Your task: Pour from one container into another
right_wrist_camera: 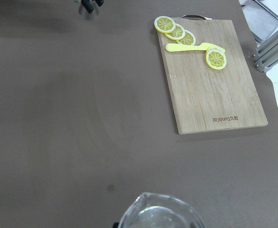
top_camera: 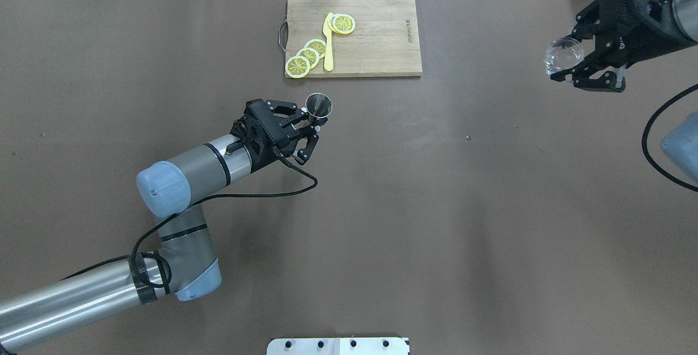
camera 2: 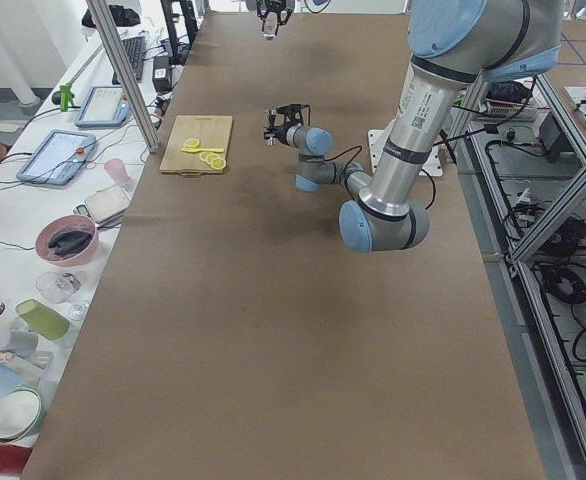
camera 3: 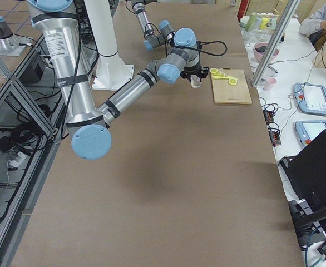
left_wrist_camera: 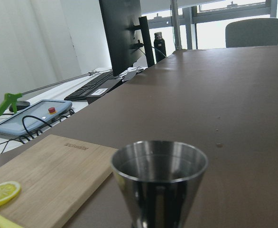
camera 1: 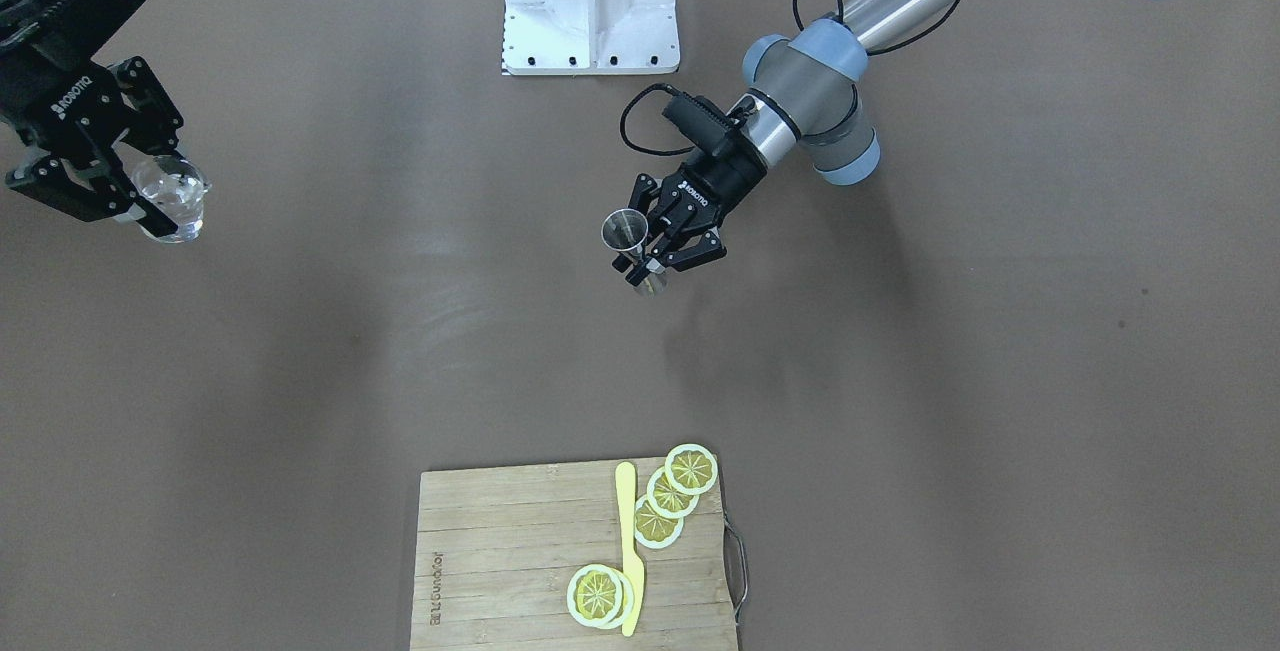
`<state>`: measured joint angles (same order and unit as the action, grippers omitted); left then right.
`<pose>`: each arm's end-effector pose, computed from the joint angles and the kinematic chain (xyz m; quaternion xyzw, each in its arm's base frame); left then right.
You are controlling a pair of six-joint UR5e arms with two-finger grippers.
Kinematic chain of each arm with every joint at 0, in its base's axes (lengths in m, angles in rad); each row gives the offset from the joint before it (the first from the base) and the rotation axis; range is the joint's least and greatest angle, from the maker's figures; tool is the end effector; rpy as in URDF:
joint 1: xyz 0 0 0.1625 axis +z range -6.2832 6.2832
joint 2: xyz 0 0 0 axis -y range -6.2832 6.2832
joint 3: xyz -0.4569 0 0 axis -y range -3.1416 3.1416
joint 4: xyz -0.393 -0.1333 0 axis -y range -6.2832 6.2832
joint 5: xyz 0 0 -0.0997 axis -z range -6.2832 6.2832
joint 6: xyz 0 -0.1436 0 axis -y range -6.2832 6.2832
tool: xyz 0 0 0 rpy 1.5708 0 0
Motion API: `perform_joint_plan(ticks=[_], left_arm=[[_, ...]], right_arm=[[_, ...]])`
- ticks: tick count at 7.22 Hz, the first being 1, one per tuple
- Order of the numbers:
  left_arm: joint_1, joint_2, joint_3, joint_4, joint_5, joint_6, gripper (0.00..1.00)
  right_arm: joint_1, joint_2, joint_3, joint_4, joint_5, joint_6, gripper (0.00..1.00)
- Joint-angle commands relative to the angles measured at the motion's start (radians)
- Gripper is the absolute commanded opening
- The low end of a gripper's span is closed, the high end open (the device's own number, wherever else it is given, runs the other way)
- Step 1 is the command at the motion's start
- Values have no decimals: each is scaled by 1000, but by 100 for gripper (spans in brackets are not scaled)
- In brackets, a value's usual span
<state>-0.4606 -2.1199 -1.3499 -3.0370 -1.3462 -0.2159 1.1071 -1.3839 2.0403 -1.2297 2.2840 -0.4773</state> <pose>0.5759 -0.4703 0.2973 0.6551 0.4230 0.1891 0.5968 -0.2070 -0.5020 0.3468 0.4503 -0.3035 -0.5219 0.6578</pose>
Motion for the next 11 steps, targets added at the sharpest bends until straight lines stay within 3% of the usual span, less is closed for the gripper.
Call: perform_joint_plan(ticks=[1,5,7,9,11], left_arm=[[-39,24,-8,-14,19,-2,0],[-116,118,-20,-69,47,-5,0],[-133,184,-17,-184,70,-3,0],[-131,246,-17,-254,139,-5,0],[-113,285,-28,-279,285,-11,0]], right_arm=[[46,-110,-46,177,26,38,0],[91,-150,-198,441,55,181,0],[91,-150,-286,579,29,267,0],[89,-150,-386,724,8,347,0],[88,-141,-472,867,-1,438,0]])
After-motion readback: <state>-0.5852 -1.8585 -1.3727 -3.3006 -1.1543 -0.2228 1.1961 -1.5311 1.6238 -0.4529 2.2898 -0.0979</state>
